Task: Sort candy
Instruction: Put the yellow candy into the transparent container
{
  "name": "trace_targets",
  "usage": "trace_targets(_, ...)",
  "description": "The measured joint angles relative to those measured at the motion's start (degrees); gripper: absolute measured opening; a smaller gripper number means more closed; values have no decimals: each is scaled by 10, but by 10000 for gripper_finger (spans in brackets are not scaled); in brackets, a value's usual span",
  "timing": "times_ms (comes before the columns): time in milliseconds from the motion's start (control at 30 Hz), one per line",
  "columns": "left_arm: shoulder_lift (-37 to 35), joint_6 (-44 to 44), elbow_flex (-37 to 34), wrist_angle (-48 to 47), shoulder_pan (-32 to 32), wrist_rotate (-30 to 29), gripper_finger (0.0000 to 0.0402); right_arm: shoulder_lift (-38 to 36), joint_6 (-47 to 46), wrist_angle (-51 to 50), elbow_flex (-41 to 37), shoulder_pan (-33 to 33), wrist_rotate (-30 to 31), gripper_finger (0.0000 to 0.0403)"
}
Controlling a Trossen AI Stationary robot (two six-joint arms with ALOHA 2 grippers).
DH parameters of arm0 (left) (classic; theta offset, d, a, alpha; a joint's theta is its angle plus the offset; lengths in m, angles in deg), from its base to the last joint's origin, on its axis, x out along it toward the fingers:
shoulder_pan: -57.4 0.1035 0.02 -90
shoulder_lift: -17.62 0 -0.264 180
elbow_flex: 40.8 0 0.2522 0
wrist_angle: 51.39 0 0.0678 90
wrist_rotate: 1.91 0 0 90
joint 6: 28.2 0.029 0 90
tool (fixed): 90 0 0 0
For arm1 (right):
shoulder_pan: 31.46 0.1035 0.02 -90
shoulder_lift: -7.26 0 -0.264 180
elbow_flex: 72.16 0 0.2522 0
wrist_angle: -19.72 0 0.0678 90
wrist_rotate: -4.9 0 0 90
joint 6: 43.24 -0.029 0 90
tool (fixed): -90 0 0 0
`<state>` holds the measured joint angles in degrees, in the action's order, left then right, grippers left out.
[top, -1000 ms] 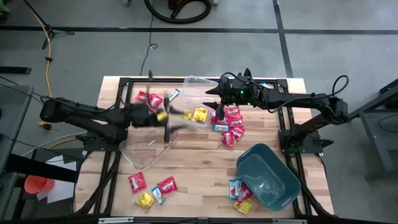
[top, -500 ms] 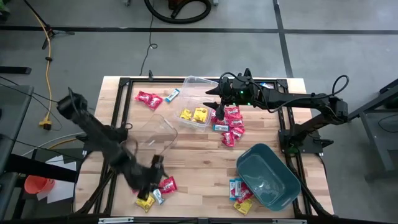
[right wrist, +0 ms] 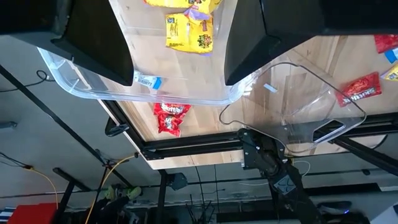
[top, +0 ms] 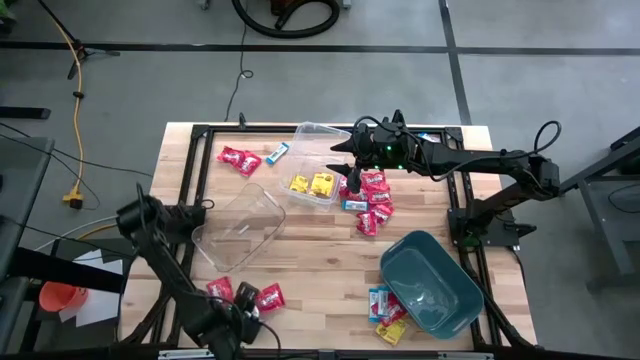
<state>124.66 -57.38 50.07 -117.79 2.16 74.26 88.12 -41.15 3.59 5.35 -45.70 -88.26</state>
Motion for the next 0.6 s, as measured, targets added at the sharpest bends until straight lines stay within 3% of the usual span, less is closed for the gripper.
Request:
trace_targets(333, -2, -128, -49, 50, -21, 68, 204, 0, 18, -2, 0, 0, 0, 250)
trace_targets(600, -2, -128, -95, 111, -40, 67, 204, 0, 19, -5, 0, 0, 0, 250)
